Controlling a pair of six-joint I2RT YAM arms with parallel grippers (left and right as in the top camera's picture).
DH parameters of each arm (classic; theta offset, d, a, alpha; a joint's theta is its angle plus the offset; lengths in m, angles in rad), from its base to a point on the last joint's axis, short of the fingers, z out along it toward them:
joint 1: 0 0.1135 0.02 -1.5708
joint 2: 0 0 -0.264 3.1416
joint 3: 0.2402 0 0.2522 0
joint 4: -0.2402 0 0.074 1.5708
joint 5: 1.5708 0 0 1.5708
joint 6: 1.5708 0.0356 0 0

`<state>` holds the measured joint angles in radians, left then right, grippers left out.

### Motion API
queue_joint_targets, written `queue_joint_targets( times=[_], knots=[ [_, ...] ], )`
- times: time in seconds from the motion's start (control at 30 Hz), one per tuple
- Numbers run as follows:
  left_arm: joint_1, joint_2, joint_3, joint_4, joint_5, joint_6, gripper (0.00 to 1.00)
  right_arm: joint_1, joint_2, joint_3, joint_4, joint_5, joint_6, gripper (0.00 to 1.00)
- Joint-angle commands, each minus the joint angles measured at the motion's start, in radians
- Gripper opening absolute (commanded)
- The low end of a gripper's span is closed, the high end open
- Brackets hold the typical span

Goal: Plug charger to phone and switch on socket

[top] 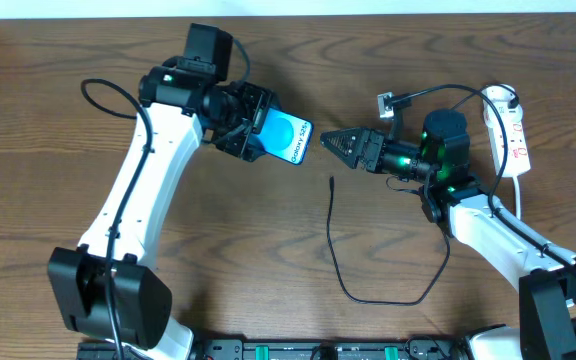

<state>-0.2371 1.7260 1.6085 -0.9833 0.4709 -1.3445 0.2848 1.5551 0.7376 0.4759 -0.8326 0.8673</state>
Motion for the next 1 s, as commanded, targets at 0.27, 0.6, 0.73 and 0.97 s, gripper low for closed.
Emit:
queue_joint_targets(
  times=[0.27, 0.6, 0.73, 0.97],
  knots=[
    [-0.027, -0.026, 0.003, 0.002, -0.126, -0.104, 0.07, 0.005, 0.006, 0.016, 0.005, 0.011, 0.011, 0.99],
    [-0.07, -0.024, 0.003, 0.002, -0.125, -0.214, 0.07, 0.051, 0.006, 0.016, 0.055, 0.026, 0.012, 0.98],
    [-0.09, -0.019, 0.003, 0.002, -0.126, -0.249, 0.07, 0.063, 0.006, 0.016, 0.055, 0.039, 0.012, 0.99],
    [-0.136, -0.014, 0.003, 0.021, -0.126, -0.277, 0.07, 0.084, 0.006, 0.016, 0.055, 0.061, 0.011, 0.99]
  ],
)
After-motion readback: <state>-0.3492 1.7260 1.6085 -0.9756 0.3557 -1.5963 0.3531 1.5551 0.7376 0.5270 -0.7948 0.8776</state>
